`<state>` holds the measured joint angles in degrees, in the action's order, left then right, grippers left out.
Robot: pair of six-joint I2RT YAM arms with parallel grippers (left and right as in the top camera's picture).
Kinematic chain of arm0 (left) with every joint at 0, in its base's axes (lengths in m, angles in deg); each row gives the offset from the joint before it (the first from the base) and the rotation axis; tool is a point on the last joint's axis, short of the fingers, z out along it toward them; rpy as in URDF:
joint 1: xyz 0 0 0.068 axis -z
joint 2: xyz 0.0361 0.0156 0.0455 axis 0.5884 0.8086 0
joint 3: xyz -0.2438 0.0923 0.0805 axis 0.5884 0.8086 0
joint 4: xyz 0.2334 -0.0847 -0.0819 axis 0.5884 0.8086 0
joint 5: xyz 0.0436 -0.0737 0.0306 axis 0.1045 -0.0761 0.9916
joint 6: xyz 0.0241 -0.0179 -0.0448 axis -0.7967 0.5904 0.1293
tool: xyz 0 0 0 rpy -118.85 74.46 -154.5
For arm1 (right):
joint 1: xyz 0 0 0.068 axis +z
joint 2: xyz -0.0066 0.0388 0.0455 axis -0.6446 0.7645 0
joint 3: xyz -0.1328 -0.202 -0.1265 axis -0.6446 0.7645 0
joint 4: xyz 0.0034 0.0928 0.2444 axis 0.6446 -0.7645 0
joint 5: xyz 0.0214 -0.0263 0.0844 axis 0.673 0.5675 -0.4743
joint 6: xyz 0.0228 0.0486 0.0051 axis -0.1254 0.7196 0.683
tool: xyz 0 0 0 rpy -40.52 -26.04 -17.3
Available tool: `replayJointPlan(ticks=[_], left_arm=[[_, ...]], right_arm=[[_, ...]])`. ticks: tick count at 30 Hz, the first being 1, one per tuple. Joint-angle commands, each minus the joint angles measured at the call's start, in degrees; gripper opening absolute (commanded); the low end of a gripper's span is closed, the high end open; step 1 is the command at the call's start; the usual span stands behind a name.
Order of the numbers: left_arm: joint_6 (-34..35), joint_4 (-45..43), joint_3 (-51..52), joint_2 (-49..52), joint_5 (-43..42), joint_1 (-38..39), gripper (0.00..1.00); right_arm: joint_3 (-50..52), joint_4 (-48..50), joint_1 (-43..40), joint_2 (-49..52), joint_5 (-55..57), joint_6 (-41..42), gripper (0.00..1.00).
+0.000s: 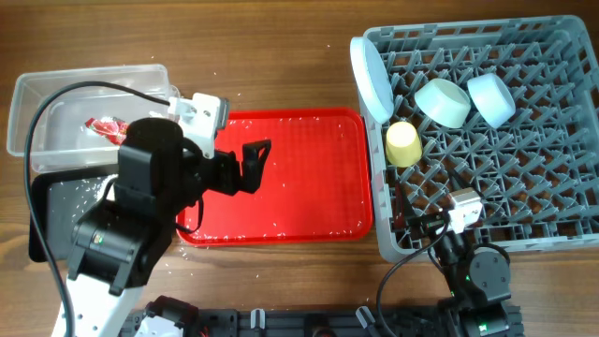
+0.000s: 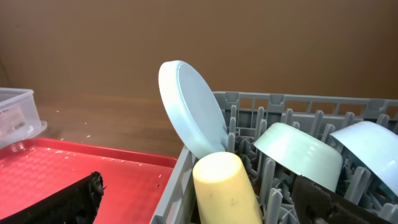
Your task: Sort waste into correct bins and load items into the dishwasher rack
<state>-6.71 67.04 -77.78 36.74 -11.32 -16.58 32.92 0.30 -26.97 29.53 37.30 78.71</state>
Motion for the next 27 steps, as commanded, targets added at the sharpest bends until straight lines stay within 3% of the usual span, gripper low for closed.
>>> replayJointPlan(ticks=[1, 16, 27], left_arm=[[-5.5, -0.4, 2.4, -5.3, -0.8, -1.5, 1.00], [-6.7, -0.6, 26.8, -38.5, 2.4, -10.8, 1.00], [-6.5, -13.8, 47.5, -52.1, -1.2, -12.9, 1.00]], right_arm=[[0.1, 0.3, -0.3, -0.2, 0.4, 0.6, 1.00], [0.1, 0.3, -0.3, -0.1, 0.4, 0.6, 1.00], [0.1, 0.3, -0.3, -0.1, 0.4, 0.6, 1.00]])
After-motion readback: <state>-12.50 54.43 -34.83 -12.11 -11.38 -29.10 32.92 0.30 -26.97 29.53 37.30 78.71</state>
